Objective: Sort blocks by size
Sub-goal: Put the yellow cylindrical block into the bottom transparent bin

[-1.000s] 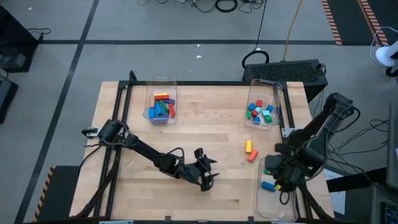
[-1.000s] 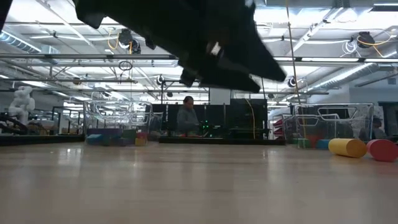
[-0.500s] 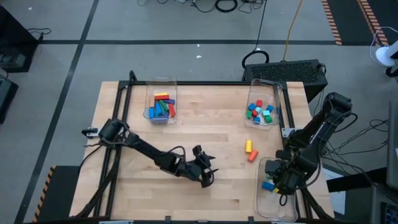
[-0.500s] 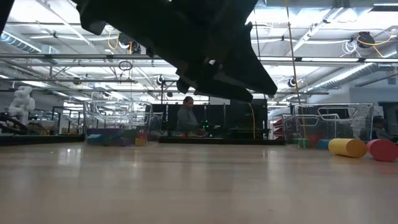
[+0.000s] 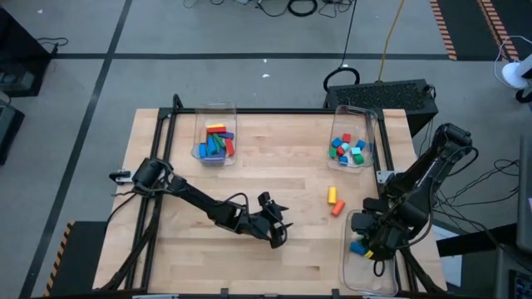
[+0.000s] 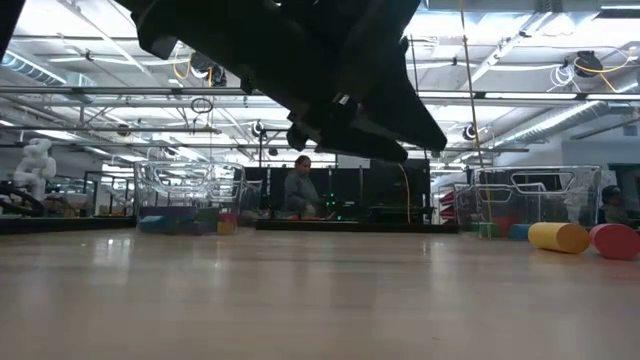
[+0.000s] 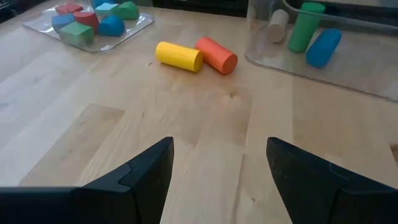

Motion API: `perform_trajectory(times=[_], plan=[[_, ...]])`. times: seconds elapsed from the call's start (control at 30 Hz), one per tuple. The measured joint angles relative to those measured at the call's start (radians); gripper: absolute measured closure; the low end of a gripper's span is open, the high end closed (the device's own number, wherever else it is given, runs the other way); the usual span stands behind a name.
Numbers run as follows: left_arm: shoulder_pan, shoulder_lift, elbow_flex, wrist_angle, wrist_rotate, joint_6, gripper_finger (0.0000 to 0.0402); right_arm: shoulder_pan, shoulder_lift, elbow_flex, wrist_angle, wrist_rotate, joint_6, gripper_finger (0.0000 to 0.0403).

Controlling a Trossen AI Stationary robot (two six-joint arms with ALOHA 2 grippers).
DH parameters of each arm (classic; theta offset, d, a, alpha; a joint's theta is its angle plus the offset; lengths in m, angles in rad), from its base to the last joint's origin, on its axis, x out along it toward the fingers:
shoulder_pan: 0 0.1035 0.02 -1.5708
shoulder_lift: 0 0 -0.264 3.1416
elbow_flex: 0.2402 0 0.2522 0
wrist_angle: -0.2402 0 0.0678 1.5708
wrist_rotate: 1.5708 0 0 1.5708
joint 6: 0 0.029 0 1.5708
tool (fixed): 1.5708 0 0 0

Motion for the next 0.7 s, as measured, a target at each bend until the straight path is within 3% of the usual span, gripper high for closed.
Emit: perform_trajectory(times=[0.23,0.4,0.7], plan=[[0.000,0.000,0.000,0.014,-0.036,0.001,0.0143,-0.056,0.000,0.065,-0.056,0.218,-0.033,0.0166],[0.000,0.002,0.000,0.011,-0.039,0.001,0.0143,-0.143,0.000,0.065,-0.089,0.554,0.227,0.0173],[-0.037,0.002,0.000,-0.076,-0.028,0.001,0.0143,-0.311,0.000,0.065,0.008,0.577,-0.064,0.0192]])
